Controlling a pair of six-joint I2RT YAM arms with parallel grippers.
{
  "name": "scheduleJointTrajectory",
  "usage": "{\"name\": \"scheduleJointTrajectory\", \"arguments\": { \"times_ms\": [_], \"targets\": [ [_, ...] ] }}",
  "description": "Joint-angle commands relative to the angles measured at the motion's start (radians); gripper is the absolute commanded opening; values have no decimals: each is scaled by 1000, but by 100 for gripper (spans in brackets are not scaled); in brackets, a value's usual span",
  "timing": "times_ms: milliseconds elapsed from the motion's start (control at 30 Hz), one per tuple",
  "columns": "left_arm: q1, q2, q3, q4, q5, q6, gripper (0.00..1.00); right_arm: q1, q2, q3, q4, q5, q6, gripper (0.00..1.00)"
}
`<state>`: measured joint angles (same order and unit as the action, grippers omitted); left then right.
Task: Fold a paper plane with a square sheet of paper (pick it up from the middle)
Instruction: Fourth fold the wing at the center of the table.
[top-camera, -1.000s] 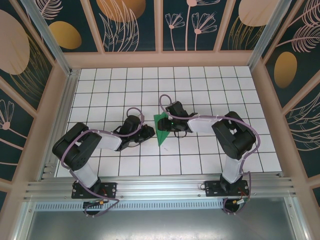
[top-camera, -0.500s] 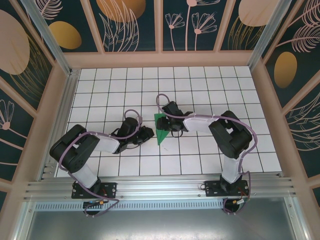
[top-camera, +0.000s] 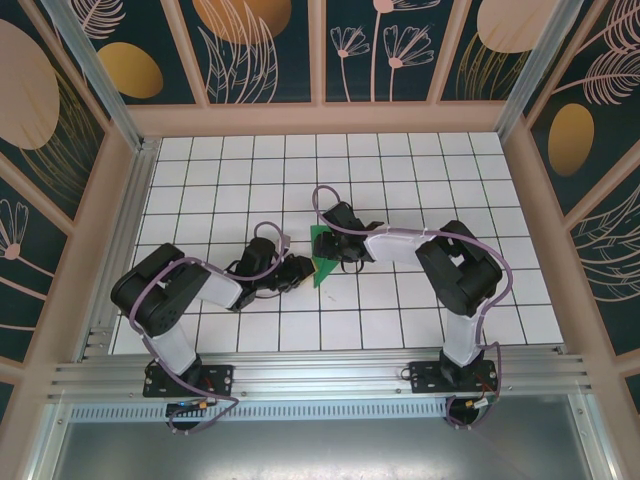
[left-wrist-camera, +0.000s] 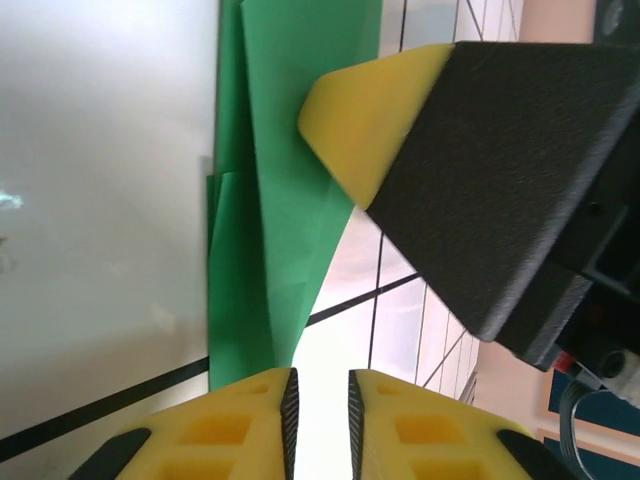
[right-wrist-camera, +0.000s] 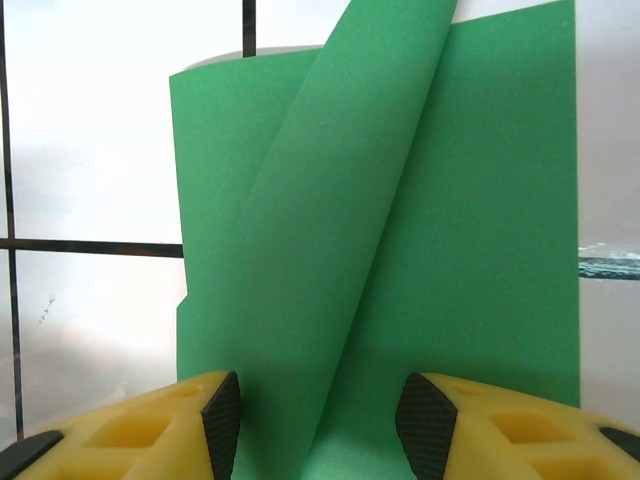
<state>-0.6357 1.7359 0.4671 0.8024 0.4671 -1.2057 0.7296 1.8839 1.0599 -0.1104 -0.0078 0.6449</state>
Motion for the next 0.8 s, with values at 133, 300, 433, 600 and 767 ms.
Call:
{"name": "scheduleJointTrajectory", "arguments": {
  "times_ms": [133,300,433,600,767],
  "targets": [
    [-11,2,6,-69,-8,52,29,-22,119,-74,-184,118,19,53],
    [-20,27,30,-66,18,60,28,-22,124,-72,-185,117,22,52],
    [-24,31,36,-69,22,62,24,-23,126,-68,-191,120,26,51],
    [-27,37,51,-99,18,76,22,-23,133,-63,-196,121,31,50],
    [-29,30,69,-172,-16,104,22,-23,134,-62,-198,121,36,49]
  ]
}}
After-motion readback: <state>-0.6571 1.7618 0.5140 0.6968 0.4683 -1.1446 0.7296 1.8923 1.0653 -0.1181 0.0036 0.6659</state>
